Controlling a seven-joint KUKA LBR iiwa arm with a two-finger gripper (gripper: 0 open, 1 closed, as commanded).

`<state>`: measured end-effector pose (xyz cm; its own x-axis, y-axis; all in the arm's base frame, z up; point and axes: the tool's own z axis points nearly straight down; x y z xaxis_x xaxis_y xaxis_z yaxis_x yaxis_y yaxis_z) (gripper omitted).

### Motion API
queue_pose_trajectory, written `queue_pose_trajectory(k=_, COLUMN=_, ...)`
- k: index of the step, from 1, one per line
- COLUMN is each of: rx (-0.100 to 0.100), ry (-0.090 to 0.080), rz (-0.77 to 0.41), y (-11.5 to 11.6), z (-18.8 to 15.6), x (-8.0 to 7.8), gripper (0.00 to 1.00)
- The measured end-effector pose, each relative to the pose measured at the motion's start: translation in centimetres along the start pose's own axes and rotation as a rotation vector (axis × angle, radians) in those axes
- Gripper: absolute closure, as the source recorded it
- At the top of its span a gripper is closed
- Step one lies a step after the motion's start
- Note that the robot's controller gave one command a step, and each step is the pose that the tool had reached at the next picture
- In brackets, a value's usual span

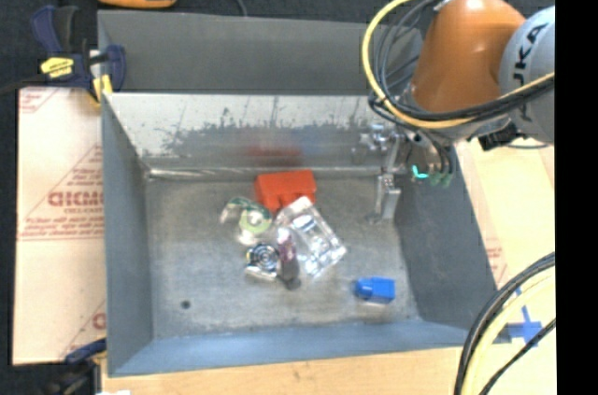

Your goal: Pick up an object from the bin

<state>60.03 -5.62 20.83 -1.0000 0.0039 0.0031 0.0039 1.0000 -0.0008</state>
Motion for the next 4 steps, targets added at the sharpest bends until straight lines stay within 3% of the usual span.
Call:
queue_pose_trajectory(k=1, rx=-0.002, ry=0.003, rz=0.026, y=2.4, z=12.3, x=7.3, gripper=0.00)
queue_pose_trajectory(k=2, rx=-0.001, ry=-0.006, rz=0.075, y=5.1, z=13.8, x=7.2, gripper=0.00)
queue_pose_trajectory(k=3, rx=-0.001, ry=-0.003, rz=0.127, y=8.6, z=13.8, x=11.1, gripper=0.00)
queue_pose_trajectory(k=4, rx=0.000, ry=-0.006, rz=0.126, y=8.4, z=13.8, x=11.0, gripper=1.00)
